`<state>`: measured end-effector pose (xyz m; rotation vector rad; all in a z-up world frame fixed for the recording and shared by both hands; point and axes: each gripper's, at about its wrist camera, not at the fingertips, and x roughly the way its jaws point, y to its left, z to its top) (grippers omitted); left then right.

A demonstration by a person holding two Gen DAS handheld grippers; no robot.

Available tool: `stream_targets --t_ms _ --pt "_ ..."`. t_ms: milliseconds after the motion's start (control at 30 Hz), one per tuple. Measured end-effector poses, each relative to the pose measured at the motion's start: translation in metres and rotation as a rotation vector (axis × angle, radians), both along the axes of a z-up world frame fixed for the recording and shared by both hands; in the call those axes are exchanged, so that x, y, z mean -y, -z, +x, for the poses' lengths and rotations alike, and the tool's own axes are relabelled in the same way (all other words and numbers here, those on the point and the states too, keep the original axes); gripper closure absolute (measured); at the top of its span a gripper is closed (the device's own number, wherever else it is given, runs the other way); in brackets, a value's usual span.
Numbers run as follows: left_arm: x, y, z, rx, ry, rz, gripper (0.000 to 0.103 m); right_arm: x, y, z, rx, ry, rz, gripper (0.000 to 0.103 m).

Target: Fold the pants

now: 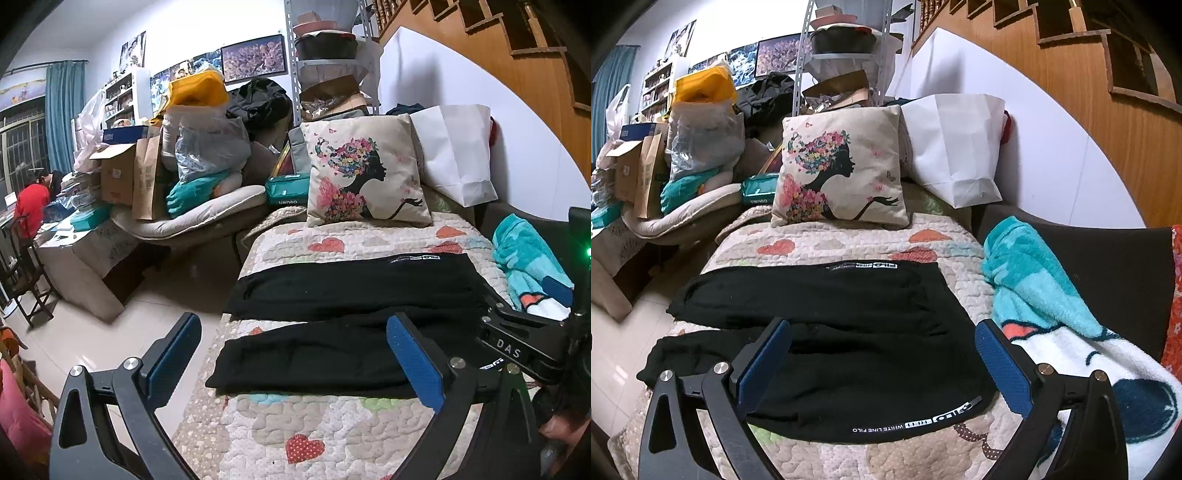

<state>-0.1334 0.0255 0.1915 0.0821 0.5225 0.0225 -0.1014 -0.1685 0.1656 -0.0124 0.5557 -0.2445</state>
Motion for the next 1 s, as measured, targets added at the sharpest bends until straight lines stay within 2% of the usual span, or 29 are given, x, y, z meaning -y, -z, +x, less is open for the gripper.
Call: stream_targets --t_ms 167,333,467,533,633,700,767,867,1000 --pt "-0.010 0.010 0.020 -0.040 0.004 -0.036 0.002 0.002 0.009 0.007 -0.032 0.010 -0.002 0.002" --pt "-0.019 0.020 0.045 -0.086 0.014 -0.030 0.002 0.001 0.020 0.016 -0.070 0.011 -0.014 0.002" --pt "-0.030 0.023 0.079 -0.120 0.042 -0.042 0.002 -0.002 0.023 0.030 -0.113 -0.013 -0.033 0.002" --pt "-0.038 0.022 0.103 -0.137 0.058 -0.057 0.002 0.001 0.017 0.047 -0.159 -0.064 0.006 0.002" --pt "-0.057 0.022 0.147 -0.152 0.043 -0.080 0.002 0.011 0.001 0.092 -0.271 -0.221 0.105 0.002" --pt "-0.069 0.024 0.169 -0.168 0.036 -0.105 0.002 0.017 -0.005 0.115 -0.288 -0.274 0.109 0.002" --pt "-0.083 0.030 0.197 -0.195 0.033 -0.131 0.002 0.023 -0.006 0.137 -0.286 -0.314 0.071 0.002" --pt "-0.099 0.040 0.229 -0.224 0.042 -0.129 0.003 0.031 0.000 0.162 -0.296 -0.352 0.024 0.002" --pt "-0.112 0.056 0.265 -0.261 0.064 -0.121 0.004 0.045 0.017 0.198 -0.339 -0.417 0.069 0.012"
